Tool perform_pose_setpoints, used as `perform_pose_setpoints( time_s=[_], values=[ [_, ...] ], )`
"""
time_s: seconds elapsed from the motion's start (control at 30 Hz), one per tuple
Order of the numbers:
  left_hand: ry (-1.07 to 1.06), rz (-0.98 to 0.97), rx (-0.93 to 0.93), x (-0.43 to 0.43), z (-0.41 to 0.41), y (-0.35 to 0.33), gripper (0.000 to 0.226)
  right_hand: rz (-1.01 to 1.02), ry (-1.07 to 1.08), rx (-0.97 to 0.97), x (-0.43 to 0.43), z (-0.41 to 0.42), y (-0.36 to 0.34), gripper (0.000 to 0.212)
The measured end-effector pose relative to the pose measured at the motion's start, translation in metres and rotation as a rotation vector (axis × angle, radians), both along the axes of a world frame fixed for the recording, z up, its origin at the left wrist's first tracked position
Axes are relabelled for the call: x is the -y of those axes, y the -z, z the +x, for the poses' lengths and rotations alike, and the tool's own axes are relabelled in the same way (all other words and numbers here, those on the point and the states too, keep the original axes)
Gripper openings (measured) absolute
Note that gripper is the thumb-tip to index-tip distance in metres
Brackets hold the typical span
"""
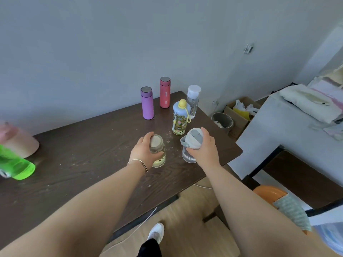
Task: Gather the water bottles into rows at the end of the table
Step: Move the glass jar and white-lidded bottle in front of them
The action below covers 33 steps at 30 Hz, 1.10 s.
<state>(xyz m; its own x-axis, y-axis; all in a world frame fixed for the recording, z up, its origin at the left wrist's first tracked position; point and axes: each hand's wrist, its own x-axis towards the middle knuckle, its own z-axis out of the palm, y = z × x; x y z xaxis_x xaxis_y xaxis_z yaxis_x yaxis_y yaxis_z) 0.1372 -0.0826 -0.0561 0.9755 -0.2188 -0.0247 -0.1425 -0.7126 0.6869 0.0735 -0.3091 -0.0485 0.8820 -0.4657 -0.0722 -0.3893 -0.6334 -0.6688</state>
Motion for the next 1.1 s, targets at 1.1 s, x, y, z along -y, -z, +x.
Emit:
perform_pose_setpoints(
  time_s=[1.1],
  values=[
    [-0.603, -0.091, -0.004, -0.406, -0.069, -0.016, 0.068, 0.070, -0.460, -0.026, -0.416, 0.036, -0.023, 0.096]
  ],
)
